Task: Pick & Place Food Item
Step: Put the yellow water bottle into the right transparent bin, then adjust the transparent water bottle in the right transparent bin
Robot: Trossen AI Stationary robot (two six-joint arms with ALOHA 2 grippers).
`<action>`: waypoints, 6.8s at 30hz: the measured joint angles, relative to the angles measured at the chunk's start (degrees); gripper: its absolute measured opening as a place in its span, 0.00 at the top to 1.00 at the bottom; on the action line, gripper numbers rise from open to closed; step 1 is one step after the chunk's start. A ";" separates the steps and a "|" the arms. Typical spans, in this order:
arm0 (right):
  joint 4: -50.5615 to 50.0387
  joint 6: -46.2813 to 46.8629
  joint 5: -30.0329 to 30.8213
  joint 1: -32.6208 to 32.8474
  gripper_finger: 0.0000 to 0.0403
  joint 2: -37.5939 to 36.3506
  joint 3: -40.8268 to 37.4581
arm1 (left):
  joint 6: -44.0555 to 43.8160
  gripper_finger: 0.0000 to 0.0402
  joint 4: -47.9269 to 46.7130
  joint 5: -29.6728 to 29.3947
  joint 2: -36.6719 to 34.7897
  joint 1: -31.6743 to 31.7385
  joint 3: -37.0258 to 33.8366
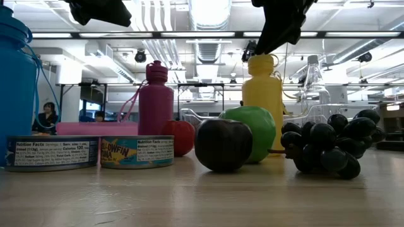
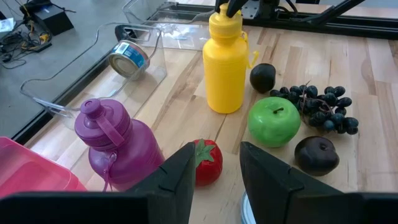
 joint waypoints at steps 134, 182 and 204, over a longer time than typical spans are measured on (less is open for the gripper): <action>-6.67 7.13 10.21 -45.00 0.80 -7.28 -1.21 | 0.02 0.67 -0.36 -0.01 -0.02 0.02 0.00; -11.35 7.48 10.05 -44.83 0.61 -11.43 1.57 | -0.03 0.68 -0.36 -0.01 -0.02 0.01 0.00; -28.77 20.87 2.98 -45.01 0.67 -13.86 -0.53 | -0.04 0.68 -0.36 0.00 -0.02 0.00 0.00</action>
